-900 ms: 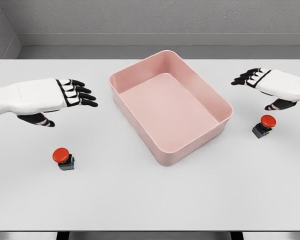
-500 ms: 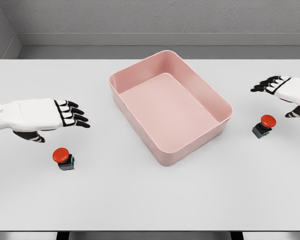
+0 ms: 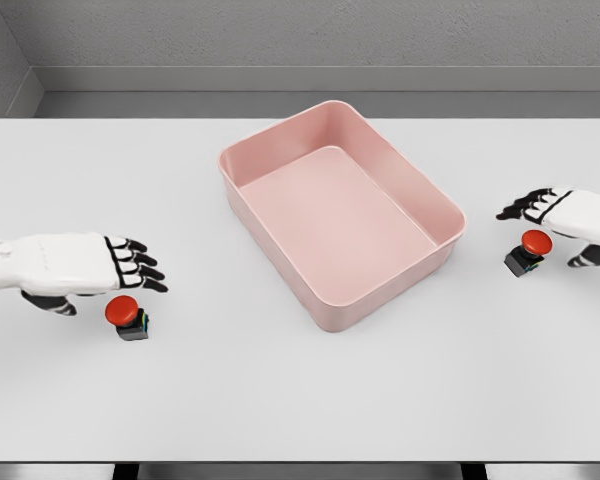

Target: Put the industrial switch in the basket with both arms

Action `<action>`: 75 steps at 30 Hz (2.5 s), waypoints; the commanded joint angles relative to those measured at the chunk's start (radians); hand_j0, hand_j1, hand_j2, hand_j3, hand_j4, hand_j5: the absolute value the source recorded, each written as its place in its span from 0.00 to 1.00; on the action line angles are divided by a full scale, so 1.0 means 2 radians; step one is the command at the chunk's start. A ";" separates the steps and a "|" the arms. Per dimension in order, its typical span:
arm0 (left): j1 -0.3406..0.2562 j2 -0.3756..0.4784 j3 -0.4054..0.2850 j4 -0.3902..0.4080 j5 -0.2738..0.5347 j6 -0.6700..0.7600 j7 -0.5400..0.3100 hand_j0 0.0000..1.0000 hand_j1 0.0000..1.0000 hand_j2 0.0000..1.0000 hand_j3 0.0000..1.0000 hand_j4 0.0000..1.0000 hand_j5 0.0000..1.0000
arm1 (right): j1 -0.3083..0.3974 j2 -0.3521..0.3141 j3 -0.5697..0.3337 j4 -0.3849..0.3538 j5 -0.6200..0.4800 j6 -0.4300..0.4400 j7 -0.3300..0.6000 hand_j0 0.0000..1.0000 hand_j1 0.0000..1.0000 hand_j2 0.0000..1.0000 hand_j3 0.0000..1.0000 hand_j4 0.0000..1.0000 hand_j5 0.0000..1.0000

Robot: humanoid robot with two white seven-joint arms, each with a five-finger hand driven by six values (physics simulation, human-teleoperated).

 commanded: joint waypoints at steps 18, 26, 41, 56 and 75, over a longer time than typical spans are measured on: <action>-0.004 -0.021 -0.026 0.000 -0.010 0.001 -0.025 0.83 0.83 0.83 0.83 0.83 0.83 | 0.001 0.025 -0.001 0.000 -0.002 0.000 0.017 1.00 1.00 1.00 1.00 1.00 1.00; -0.006 -0.020 -0.026 0.000 -0.010 0.001 -0.025 0.71 0.71 0.71 0.71 0.71 0.71 | 0.002 0.025 -0.001 -0.001 0.001 0.000 0.017 0.91 0.91 0.91 0.91 0.91 0.91; -0.006 -0.019 -0.026 0.000 -0.010 0.001 -0.025 0.44 0.44 0.44 0.44 0.44 0.44 | 0.008 0.024 -0.003 -0.009 0.009 0.000 0.018 0.80 0.80 0.80 0.80 0.80 0.80; -0.070 -0.042 -0.026 0.000 -0.006 0.001 -0.025 0.39 0.39 0.39 0.39 0.39 0.39 | 0.008 0.024 -0.006 -0.009 0.021 0.000 0.021 0.55 0.55 0.55 0.55 0.55 0.55; -0.248 -0.139 -0.031 0.001 0.019 0.001 -0.024 0.40 0.40 0.40 0.40 0.40 0.40 | 0.008 0.024 -0.028 -0.008 0.022 0.000 0.020 0.44 0.44 0.44 0.44 0.44 0.44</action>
